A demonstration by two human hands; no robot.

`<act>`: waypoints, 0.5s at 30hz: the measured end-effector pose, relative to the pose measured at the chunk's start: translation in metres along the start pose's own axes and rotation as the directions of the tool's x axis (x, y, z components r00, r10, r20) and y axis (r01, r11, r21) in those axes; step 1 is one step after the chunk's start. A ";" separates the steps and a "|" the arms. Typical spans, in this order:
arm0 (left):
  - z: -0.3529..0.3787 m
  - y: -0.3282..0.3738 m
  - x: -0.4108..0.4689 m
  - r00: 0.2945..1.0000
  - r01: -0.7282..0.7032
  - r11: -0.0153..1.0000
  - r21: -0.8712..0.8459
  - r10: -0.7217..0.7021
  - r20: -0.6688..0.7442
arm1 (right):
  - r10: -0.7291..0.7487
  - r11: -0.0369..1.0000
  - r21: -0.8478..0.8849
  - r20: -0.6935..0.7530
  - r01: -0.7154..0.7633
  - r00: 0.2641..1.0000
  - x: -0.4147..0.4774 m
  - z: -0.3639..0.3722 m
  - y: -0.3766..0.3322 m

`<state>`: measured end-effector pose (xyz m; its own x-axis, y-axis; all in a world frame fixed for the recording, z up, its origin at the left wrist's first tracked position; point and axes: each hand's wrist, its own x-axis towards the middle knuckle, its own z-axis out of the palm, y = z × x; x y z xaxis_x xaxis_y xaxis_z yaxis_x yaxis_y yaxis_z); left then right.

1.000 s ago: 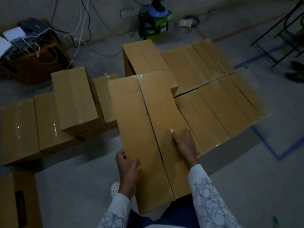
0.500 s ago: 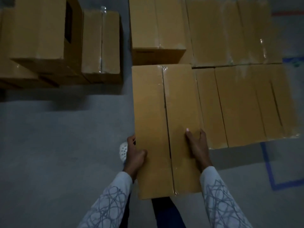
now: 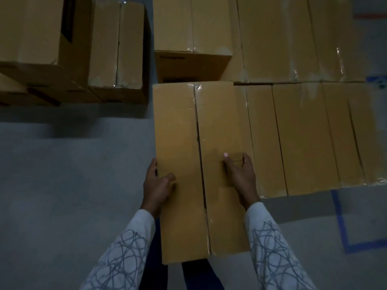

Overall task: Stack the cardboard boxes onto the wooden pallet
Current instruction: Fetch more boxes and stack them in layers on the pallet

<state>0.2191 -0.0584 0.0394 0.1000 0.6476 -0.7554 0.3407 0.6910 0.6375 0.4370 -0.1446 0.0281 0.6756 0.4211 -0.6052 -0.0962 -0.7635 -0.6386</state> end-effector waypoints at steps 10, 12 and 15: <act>-0.001 0.037 0.037 0.994 -0.113 0.990 0.081 0.113 0.012 | -0.041 0.999 -0.031 -0.007 0.041 0.999 0.036 0.005 -0.037; 0.000 0.041 0.043 0.991 -0.132 0.988 0.081 0.131 0.015 | -0.050 0.998 -0.048 -0.015 0.049 0.999 0.043 0.006 -0.042; 0.002 0.045 0.052 0.991 -0.135 0.987 0.091 0.135 0.006 | -0.057 0.997 -0.048 -0.015 0.057 0.998 0.051 0.008 -0.047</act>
<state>0.2414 0.0055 0.0285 0.1509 0.7332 -0.6631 0.4076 0.5649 0.7174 0.4702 -0.0838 0.0237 0.6911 0.4566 -0.5602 -0.0225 -0.7612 -0.6481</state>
